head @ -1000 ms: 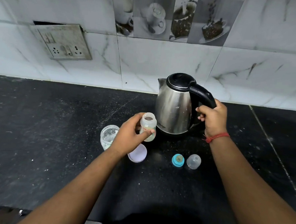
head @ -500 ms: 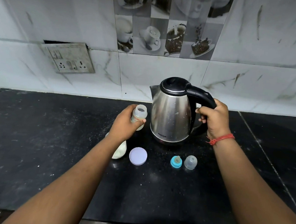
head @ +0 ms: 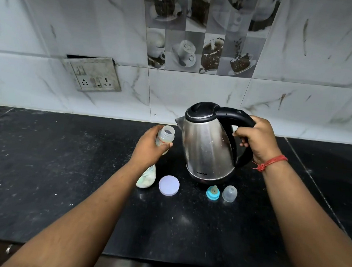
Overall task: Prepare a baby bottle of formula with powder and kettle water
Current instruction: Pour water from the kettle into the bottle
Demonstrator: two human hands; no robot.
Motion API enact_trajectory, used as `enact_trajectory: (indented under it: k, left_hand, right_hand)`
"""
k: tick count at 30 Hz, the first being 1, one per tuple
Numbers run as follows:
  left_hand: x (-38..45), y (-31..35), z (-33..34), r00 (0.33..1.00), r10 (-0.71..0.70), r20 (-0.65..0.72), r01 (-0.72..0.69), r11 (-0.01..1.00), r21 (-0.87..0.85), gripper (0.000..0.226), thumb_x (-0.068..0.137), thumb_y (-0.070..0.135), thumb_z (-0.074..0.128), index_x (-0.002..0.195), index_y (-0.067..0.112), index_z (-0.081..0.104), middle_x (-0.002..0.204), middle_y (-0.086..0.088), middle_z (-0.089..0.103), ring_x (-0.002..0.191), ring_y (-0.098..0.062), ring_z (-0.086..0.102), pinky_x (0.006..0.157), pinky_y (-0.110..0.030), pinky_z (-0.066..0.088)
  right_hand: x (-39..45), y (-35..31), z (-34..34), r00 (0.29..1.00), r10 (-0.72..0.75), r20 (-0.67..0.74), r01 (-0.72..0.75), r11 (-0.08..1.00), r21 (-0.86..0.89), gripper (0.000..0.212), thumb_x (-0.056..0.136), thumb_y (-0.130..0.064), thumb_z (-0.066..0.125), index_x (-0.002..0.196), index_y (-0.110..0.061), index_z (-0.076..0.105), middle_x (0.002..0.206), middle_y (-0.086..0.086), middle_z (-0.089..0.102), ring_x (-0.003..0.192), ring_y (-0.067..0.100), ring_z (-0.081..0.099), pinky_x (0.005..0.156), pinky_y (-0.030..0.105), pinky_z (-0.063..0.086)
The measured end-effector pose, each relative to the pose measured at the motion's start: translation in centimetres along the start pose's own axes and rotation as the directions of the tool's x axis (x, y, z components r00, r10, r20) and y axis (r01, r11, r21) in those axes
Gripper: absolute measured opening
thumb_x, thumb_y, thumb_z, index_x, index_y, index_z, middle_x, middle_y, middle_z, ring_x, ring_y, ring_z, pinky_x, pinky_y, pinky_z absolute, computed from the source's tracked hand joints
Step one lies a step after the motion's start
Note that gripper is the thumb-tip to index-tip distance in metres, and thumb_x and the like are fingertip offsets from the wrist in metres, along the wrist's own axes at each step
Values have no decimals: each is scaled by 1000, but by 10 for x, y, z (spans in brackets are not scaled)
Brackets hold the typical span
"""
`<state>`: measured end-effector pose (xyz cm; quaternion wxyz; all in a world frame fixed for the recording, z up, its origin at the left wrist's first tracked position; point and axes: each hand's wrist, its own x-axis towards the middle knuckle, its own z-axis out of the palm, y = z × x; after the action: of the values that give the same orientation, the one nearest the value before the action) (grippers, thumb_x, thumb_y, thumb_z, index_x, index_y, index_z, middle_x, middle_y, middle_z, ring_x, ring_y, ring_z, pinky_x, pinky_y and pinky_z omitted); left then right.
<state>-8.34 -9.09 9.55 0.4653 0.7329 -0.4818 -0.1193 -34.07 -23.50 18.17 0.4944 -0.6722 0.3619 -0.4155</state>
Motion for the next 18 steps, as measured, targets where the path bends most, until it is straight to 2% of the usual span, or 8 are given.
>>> enact_trajectory:
  k: [3,7,12,18]
  left_hand:
    - [-2,0,-3,1000,3,2,-3,1000,25,52,85,21,82,132,20,61,125,2,67,112,-15,62,97,-30,47]
    - [-1,0,-3,1000,-6,15,5,998,57,54,85,20,81,135,20,60,127,-2,65,114,-19,61,99,-34,48]
    - [-5,-4,-2,999,11,36,-15,994,108,56,85,21,80,136,20,58,128,-2,64,115,-20,60,98,-37,48]
    - [-12,-12,-1,999,9,39,-15,989,146,62,85,25,80,142,21,55,134,-1,61,121,-20,58,102,-39,48]
  right_hand:
    - [1,-4,-1,1000,5,29,-3,998,-62,16,53,-5,67,63,-13,58,41,-2,44,36,14,38,39,19,30]
    - [3,-10,-1,996,1,87,12,989,-146,15,53,-7,68,57,-19,60,43,-1,46,38,15,39,42,21,31]
    - [8,-19,3,991,0,131,34,965,-262,15,52,-12,70,62,-23,65,47,-2,48,43,16,43,50,27,34]
    - [13,-29,8,982,12,191,62,925,-374,14,52,-15,69,60,-26,65,47,-4,49,44,14,45,49,25,34]
